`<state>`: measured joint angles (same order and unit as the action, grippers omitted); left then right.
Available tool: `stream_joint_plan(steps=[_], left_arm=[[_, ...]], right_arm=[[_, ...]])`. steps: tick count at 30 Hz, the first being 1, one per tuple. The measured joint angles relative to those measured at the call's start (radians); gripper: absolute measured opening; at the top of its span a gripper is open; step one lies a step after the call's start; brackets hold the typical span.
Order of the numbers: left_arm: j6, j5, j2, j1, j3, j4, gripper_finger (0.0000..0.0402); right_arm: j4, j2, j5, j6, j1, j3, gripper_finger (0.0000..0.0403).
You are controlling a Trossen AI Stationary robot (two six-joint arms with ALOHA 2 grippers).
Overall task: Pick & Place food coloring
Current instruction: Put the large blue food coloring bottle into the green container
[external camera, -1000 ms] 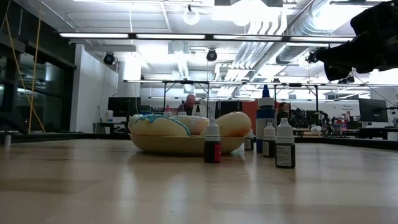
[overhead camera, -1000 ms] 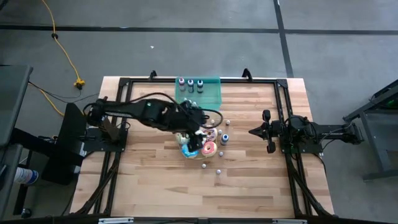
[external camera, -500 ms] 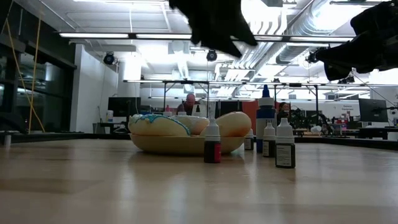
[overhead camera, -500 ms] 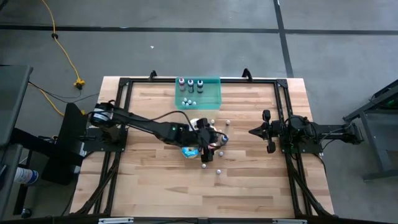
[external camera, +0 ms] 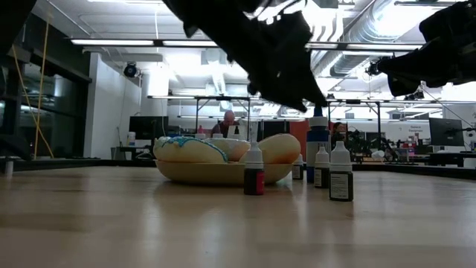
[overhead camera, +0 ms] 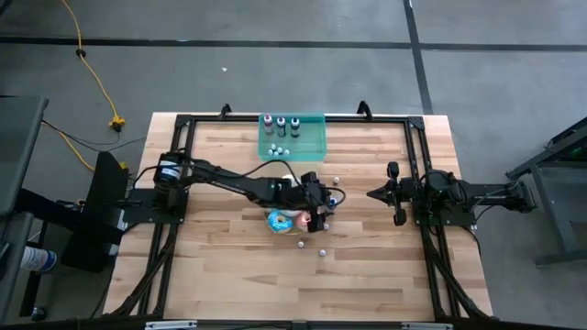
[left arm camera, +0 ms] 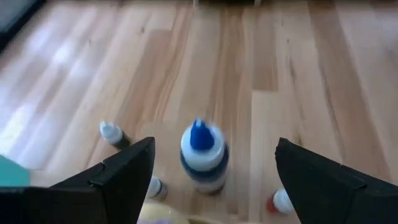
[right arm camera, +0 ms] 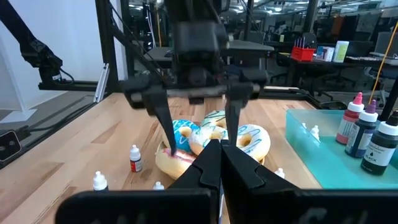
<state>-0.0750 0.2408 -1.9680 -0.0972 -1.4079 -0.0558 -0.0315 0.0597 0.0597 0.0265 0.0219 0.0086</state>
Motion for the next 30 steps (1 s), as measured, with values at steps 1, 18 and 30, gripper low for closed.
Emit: stream_joint_plan(steps=[1, 18, 30], left_arm=[[0.000, -0.014, -0.006, 0.006, 0.000, -0.005, 0.0321], [0.000, -0.071, -0.049, 0.038, -0.001, 0.054, 0.0305], [0.019, -0.109, -0.076, 0.044, -0.001, 0.063, 0.0264]], right_arm=[[0.000, 0.000, 0.000, 0.000, 0.000, 0.000, 0.0000], [-0.002, 0.000, 0.000, 0.000, 0.000, 0.000, 0.0000], [-0.003, 0.000, 0.000, 0.000, 0.000, 0.000, 0.0000]])
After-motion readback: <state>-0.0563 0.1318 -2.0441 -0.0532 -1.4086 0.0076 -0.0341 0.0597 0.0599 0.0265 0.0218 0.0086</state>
